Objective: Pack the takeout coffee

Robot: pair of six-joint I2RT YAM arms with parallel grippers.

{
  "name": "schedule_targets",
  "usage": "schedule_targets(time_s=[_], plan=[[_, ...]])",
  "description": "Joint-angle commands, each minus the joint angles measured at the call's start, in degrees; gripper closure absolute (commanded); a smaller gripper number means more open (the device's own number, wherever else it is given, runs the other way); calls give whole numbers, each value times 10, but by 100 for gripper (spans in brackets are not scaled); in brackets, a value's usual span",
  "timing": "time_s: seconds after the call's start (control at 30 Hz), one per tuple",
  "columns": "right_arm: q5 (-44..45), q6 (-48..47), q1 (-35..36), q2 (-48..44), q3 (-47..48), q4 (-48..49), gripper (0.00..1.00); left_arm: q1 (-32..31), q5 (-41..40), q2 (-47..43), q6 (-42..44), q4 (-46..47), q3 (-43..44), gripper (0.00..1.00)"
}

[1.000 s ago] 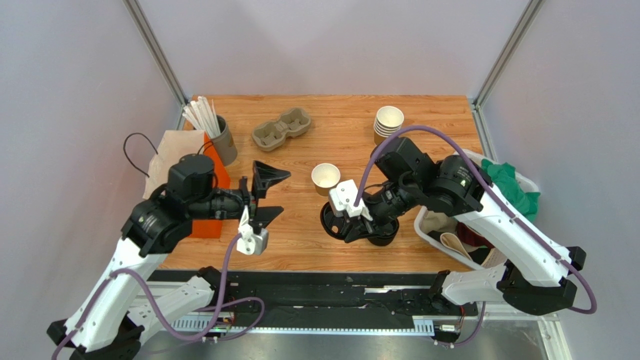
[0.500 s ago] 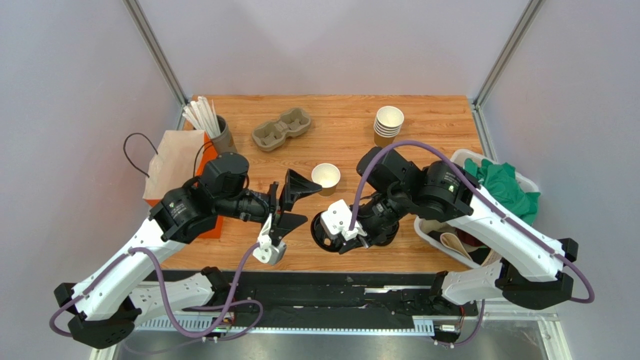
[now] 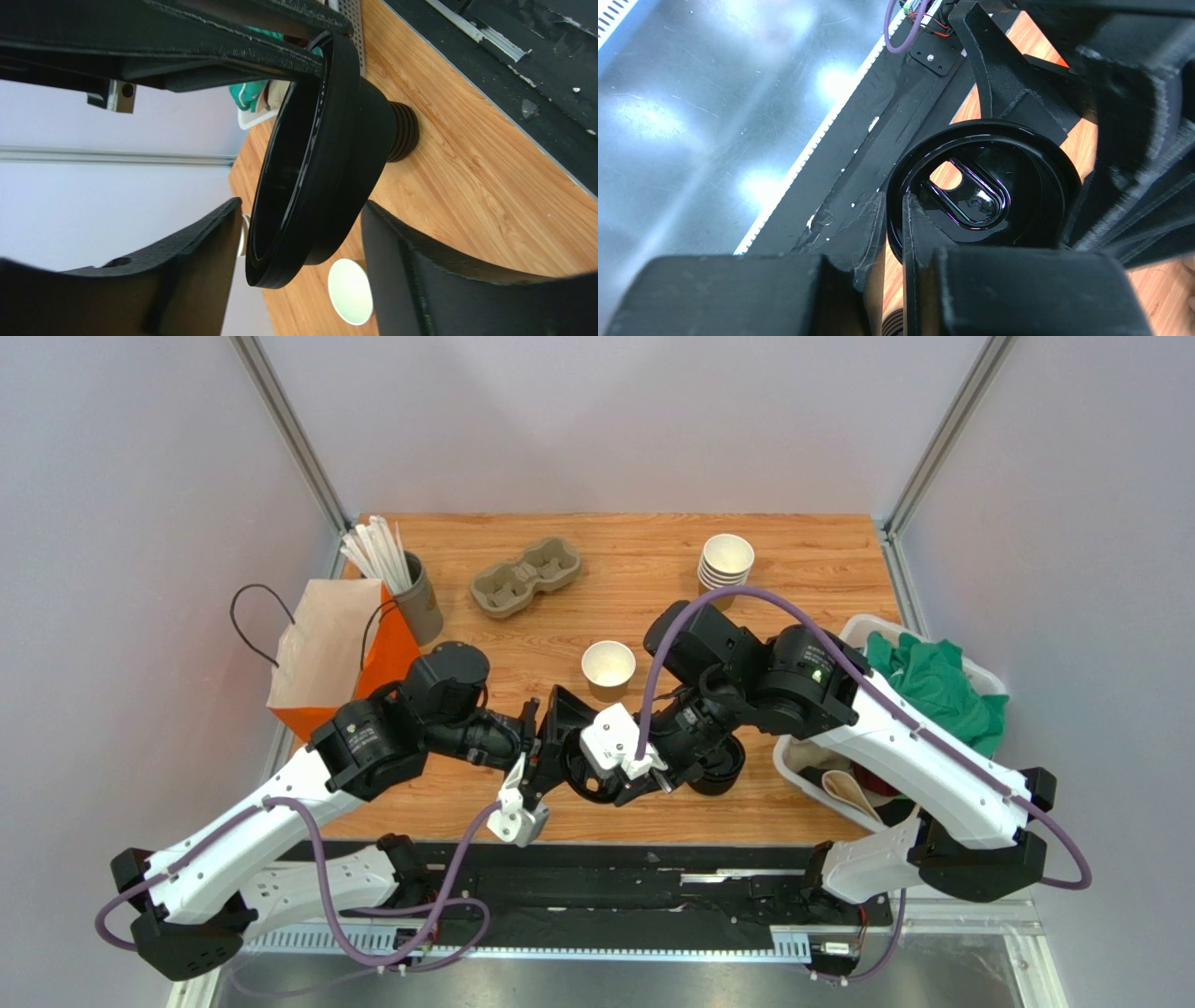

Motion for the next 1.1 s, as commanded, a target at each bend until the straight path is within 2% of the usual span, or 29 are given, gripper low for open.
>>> schedule_targets(time_s=[0.0,0.03,0.2,0.3,0.37,0.57,0.67,0.7,0.77,0.8,0.93,1.07], plan=[[-14,-10,3,1,16,-35,89,-11,26,-13,-11,45,-11,33],[-14,-10,4,3,16,-34,89,-12,26,-14,-11,46,-13,36],[-3,-12,3,8,19,-29,90,-21,20,-16,-17,51,-21,37],[8,-13,3,9,16,-24,90,-23,15,-19,-18,60,-30,41],[16,-13,2,10,15,-24,91,-24,12,-23,-21,65,-35,65],[20,-12,-3,13,13,-19,91,-28,5,-30,-35,83,-56,65],[37,-1,-7,11,15,-13,84,-29,-9,-32,-59,107,-64,67],[47,5,-8,9,17,-4,76,-29,-16,-34,-69,113,-67,67],[87,30,-11,2,25,9,69,-29,-44,-38,-115,137,-71,70],[103,38,-15,-2,28,25,62,-29,-56,-38,-131,143,-72,76],[205,81,-19,-40,20,78,55,-28,-131,-36,-206,146,-60,80],[343,107,-31,-86,-41,164,53,3,-173,-27,-268,93,-2,80]])
